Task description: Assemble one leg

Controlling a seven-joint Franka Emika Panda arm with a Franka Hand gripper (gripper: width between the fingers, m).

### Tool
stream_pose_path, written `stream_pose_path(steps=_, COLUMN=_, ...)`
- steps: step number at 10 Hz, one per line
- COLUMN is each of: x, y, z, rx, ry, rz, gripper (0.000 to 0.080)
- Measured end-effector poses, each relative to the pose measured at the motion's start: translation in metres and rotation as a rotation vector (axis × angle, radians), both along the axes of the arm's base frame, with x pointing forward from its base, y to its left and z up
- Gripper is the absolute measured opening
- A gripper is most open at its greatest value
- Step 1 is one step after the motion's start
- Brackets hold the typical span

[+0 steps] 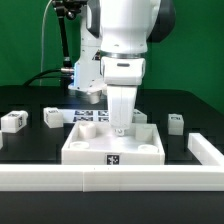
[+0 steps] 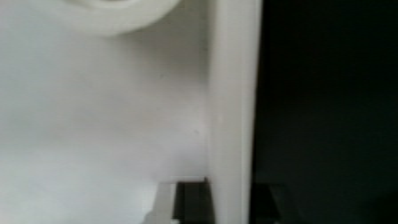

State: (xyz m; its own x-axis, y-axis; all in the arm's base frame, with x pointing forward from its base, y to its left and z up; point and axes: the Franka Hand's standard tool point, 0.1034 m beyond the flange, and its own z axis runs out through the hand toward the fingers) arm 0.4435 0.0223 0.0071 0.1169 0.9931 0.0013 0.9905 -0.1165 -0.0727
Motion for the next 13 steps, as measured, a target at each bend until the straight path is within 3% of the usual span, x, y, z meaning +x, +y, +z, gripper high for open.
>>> stream_pose_path(steps=4, x=0.0, y=0.001, z=0.0, rx=0.0, ry=-0.001, rz=0.003, gripper=0.0061)
stream_pose_path(steps=9, x=0.033, y=0.042, z=0.0, rx=0.012, ry=-0.036, rz=0.097, gripper=0.0061)
stream_pose_path(steps=11, x=0.046, y=0.05, z=0.0, rx=0.018, ry=-0.052, rz=0.106, gripper=0.0061)
stream_pose_path(steps=13, x=0.047, y=0.051, z=0.0, rx=0.018, ry=-0.05, rz=0.106, gripper=0.006)
